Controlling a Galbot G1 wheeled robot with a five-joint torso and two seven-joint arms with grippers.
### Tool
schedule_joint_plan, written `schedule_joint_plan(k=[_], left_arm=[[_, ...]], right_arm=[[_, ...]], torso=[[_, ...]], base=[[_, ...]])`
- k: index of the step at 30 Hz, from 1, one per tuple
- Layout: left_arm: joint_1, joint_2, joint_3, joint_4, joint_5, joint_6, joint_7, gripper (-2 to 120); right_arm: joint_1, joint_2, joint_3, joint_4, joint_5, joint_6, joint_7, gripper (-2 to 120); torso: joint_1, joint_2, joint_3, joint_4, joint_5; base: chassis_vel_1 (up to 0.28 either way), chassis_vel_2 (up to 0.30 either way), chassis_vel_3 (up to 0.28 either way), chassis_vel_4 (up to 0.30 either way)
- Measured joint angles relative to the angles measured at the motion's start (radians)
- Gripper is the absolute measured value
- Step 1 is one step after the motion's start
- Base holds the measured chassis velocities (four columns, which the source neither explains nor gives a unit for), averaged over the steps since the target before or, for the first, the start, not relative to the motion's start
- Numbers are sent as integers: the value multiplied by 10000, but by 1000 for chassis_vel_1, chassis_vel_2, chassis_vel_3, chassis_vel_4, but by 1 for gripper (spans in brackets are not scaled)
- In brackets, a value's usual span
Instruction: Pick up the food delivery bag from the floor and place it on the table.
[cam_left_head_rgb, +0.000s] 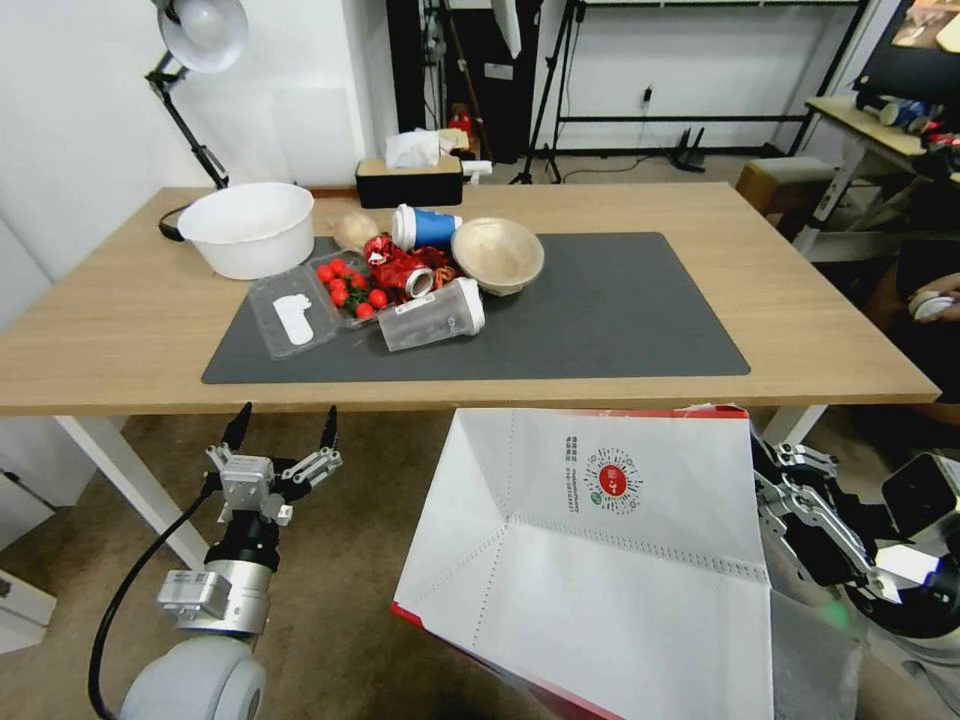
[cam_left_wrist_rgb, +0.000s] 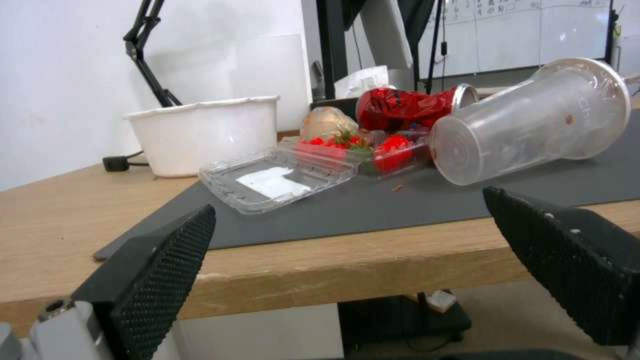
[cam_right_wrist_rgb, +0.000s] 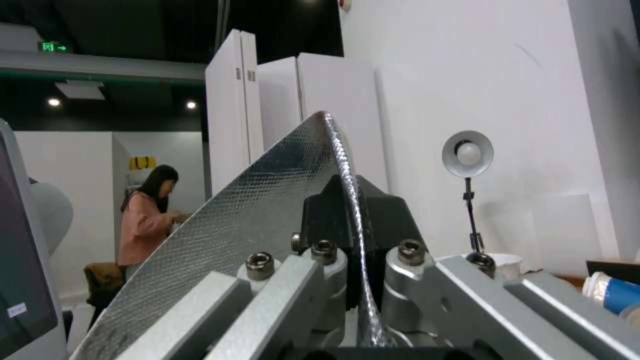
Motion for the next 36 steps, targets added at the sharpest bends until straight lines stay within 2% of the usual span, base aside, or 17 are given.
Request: schedule_joint_plan(k=[5, 11, 23, 36], left_arm=[[14, -28, 19, 29, 8, -14, -1, 100], [28, -34, 46, 152, 5, -175, -12, 100], [-42, 41, 18, 239, -166, -521, 53, 100], [-115, 95, 37, 266, -77, -614, 33, 100]], right_arm=[[-20, 63, -6, 6, -32, 18, -21, 0], [-46, 95, 1, 21, -66, 50, -50, 0], [-43, 102, -30, 27, -117, 54, -56, 0], [12, 77, -53, 31, -123, 52, -13, 0]], torso=[[76, 173, 98, 0, 0], [274, 648, 374, 0, 0], [502, 1184, 682, 0, 0], [530, 1249, 720, 0, 0]], base=[[0, 0, 0, 0], [0, 0, 0, 0], [0, 0, 0, 0], [0, 0, 0, 0]])
